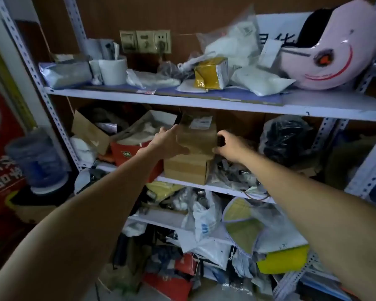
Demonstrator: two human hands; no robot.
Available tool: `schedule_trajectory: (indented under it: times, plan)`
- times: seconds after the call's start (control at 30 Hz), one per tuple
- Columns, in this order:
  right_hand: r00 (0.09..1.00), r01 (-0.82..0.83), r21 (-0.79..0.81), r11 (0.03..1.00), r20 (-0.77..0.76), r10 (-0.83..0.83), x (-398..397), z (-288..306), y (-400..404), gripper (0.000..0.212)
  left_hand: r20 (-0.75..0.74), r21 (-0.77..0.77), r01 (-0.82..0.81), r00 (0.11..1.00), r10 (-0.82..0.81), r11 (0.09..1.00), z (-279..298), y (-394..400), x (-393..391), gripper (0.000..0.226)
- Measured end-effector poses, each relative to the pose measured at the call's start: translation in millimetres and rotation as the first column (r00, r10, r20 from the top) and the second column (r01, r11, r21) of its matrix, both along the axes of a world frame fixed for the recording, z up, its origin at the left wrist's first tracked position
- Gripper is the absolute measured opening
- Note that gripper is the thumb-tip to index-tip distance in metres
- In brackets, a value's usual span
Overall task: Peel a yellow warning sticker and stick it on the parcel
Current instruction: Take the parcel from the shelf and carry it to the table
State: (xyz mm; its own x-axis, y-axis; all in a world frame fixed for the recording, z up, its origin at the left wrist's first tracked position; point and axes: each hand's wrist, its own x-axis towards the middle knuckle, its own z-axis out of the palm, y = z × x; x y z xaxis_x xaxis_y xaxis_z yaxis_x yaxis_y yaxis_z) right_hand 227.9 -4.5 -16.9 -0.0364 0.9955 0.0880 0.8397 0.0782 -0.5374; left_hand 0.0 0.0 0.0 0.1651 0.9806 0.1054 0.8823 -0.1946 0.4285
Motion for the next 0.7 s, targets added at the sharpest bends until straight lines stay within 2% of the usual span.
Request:
schedule_trajectory:
  times: [0.07, 0.2, 0.27, 0.37, 0.43, 0.57, 0.7]
  plan:
    - [0.998, -0.013, 0.013, 1.000, -0.066, 0.013, -6, -6, 25, 0.072, 0.002, -0.005, 0.012, 1.000, -0.012, 1.000, -5, 26, 1, 0.090]
    - [0.975, -0.082, -0.008, 0.997, -0.210, 0.078, -15, -18, 75, 0.099, 0.122, -0.066, 0.096, 0.989, -0.088, 0.993, -16, 72, 6, 0.091]
    - [0.973, -0.092, -0.016, 0.996, -0.215, 0.087, -16, -20, 91, 0.103, 0.160, -0.044, 0.152, 0.977, -0.143, 0.987, -24, 91, 2, 0.092]
    - [0.964, -0.091, -0.016, 0.996, -0.253, 0.084, -15, -27, 104, 0.106, 0.351, -0.019, 0.212, 0.916, -0.192, 0.977, -38, 109, -9, 0.099]
    - [0.948, -0.063, 0.020, 0.998, -0.311, 0.066, -18, -30, 96, 0.106, 0.444, -0.010, 0.246, 0.869, -0.216, 0.969, -45, 115, -15, 0.094]
    - [0.919, 0.036, 0.114, 0.993, -0.394, 0.012, -32, -38, 63, 0.105, 0.499, 0.103, 0.303, 0.808, -0.312, 0.948, -53, 101, -21, 0.083]
    - [0.929, 0.166, 0.153, 0.974, -0.355, -0.102, -61, -46, -5, 0.104, 0.576, 0.182, 0.392, 0.701, -0.421, 0.902, -72, 58, -41, 0.080]
